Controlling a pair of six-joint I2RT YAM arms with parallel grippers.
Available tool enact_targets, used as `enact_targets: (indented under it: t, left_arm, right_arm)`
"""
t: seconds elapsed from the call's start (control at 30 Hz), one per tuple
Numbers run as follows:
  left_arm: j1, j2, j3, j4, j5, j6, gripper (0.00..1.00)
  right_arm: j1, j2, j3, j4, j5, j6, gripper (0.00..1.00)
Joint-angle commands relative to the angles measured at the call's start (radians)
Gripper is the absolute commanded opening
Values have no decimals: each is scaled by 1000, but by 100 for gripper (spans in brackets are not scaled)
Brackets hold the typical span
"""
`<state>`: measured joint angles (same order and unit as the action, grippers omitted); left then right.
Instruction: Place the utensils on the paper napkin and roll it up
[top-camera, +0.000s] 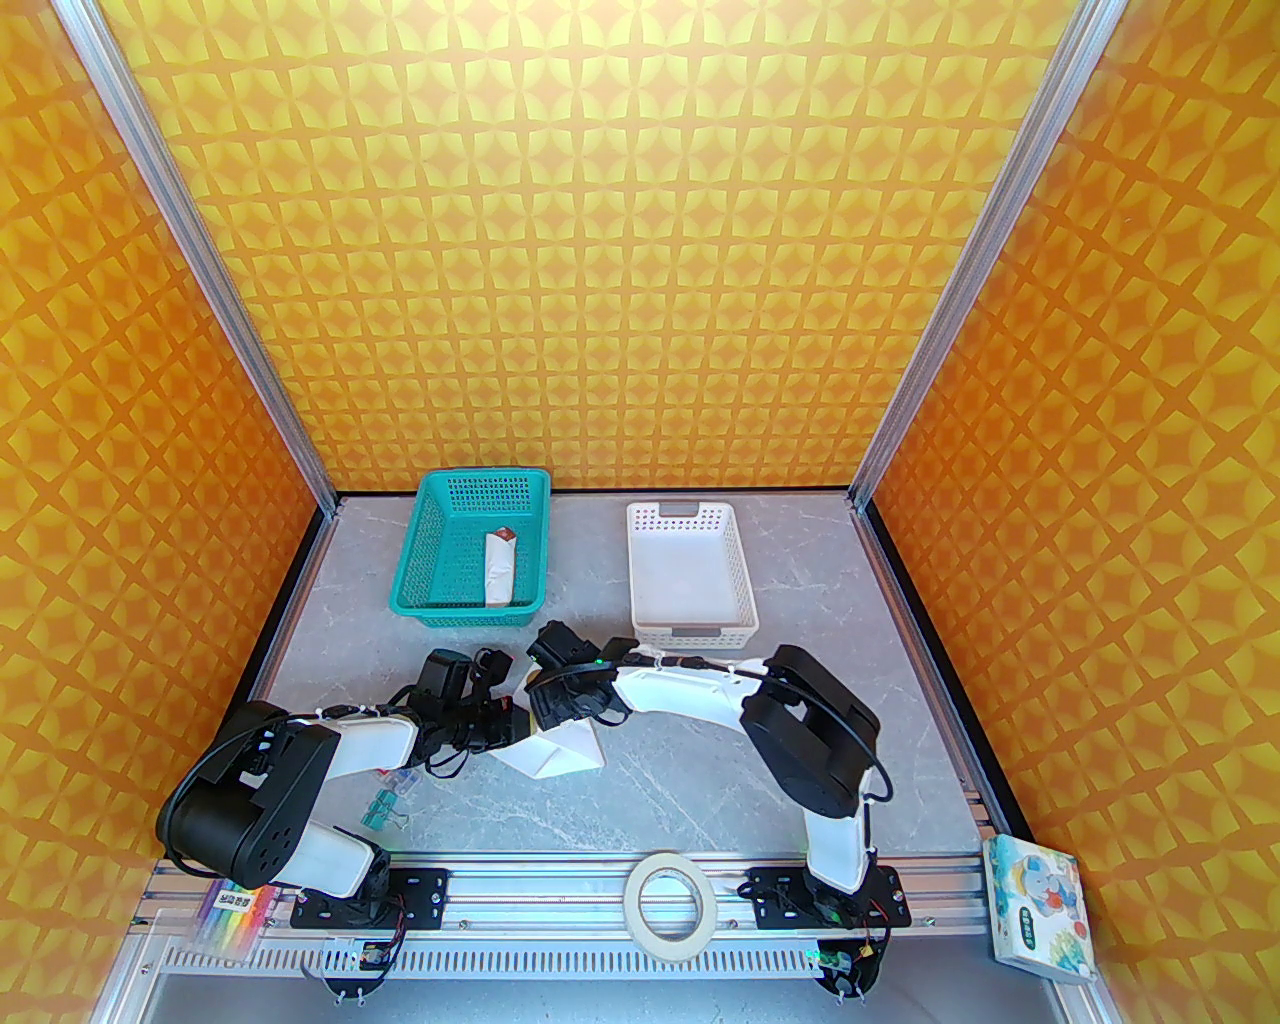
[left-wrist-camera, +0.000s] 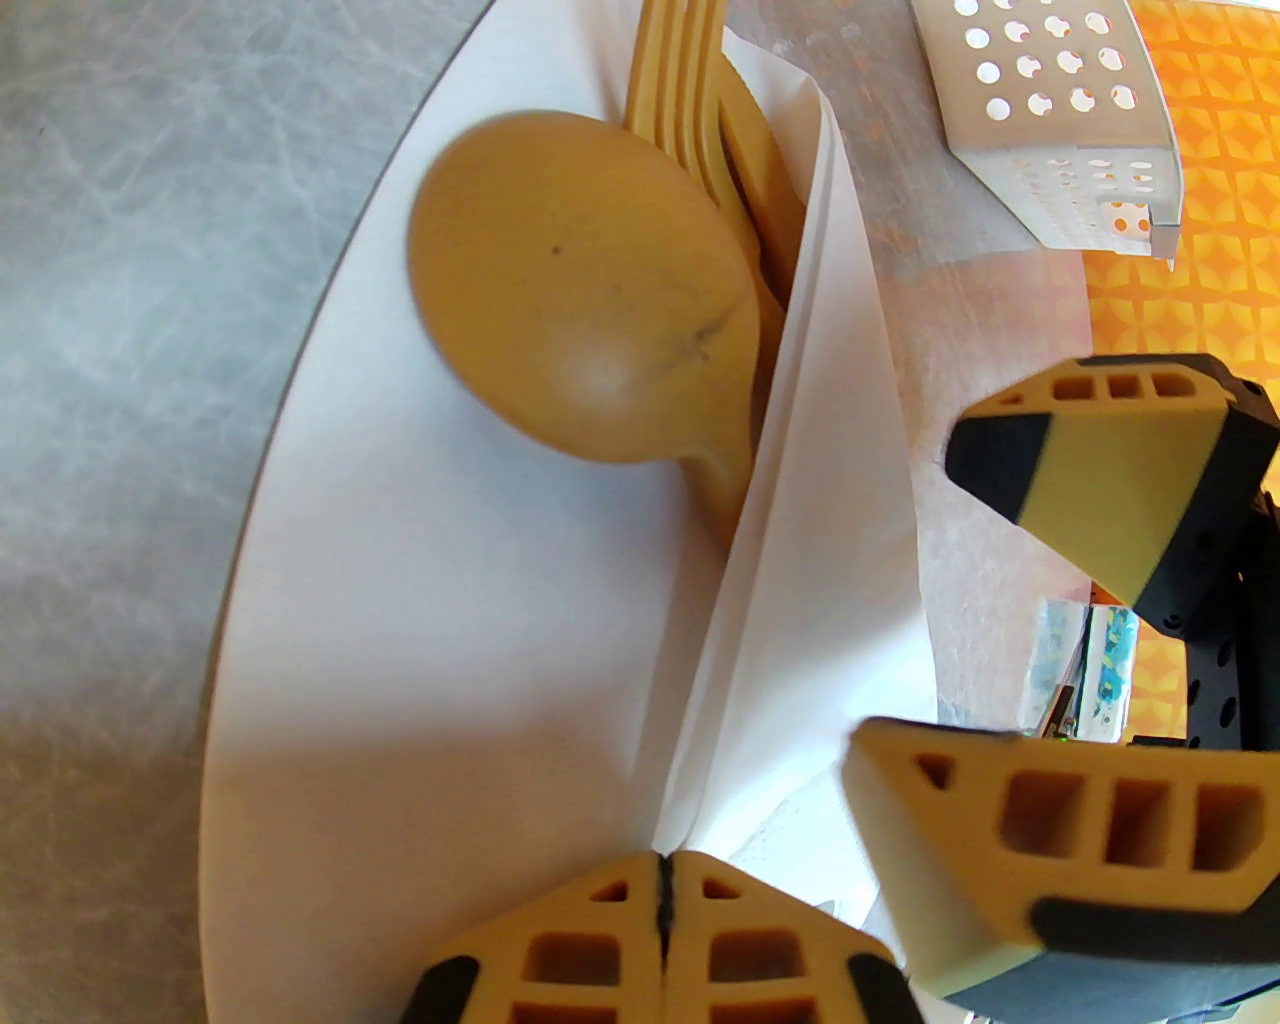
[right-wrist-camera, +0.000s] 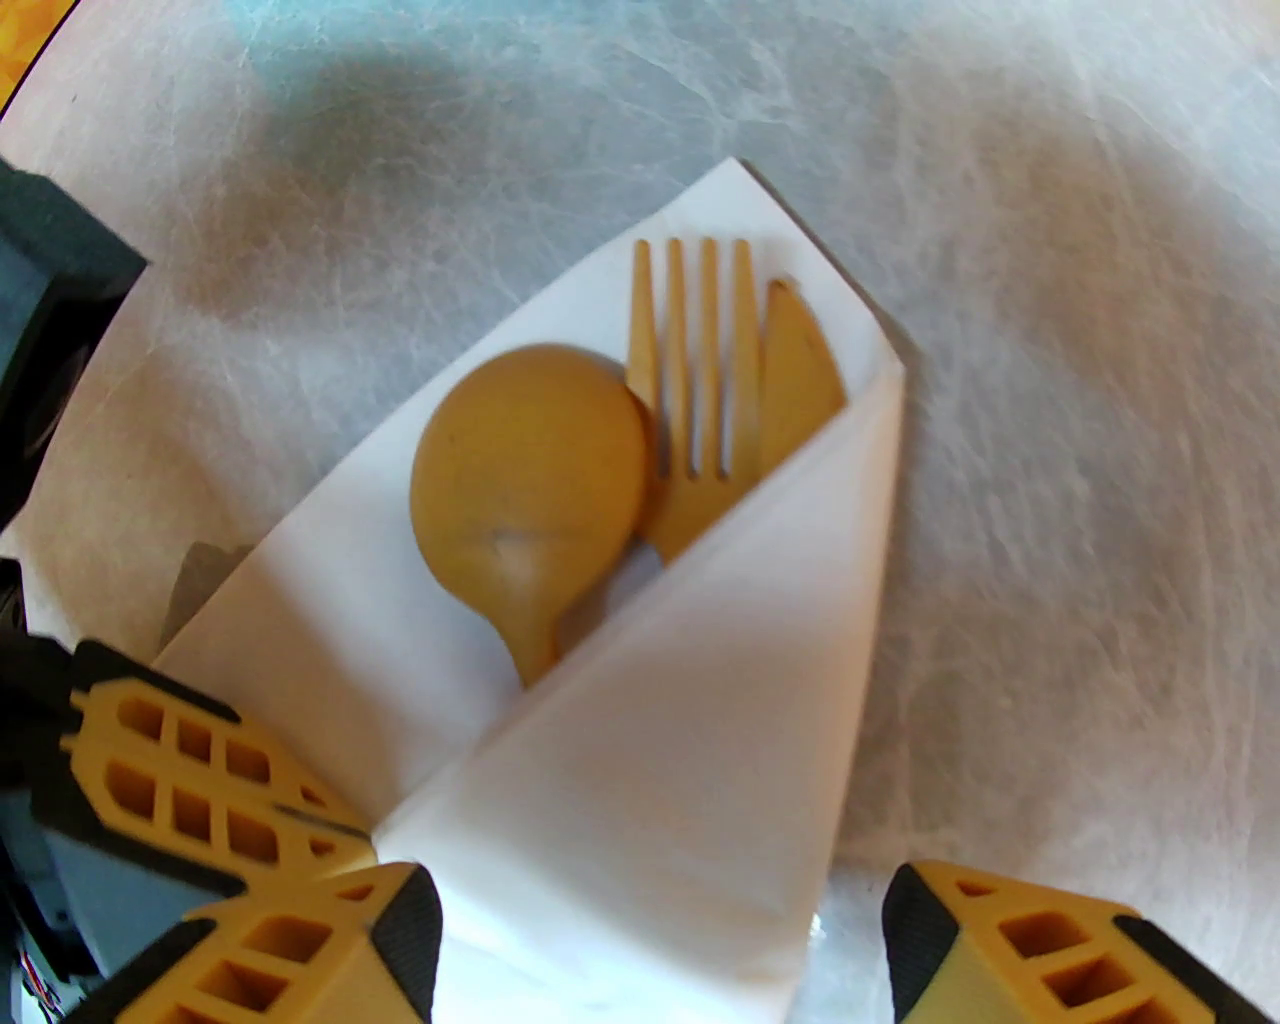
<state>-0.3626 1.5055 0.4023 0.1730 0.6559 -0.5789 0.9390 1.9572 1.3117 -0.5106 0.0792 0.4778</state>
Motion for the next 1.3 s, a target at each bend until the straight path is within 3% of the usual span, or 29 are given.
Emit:
enact_targets:
  t: [0.0,0.33,0.87,1.27]
  left_arm:
    - [1,32,-19,-113,-62,9,0]
    - [0,33,-19,-118,-67,5,0]
    - [1,32,-17,-128,-78,1,0]
    - [0,33,-16,-130,-81,-1,0]
  right_arm:
    - [-7,40,32,-2,18,-24,78]
    - [-8,87,46,-54,73,-43,76]
    - [-58,39,-25,-68,134,-62,72]
    - [-72,6,-49,-53,120,-69,64]
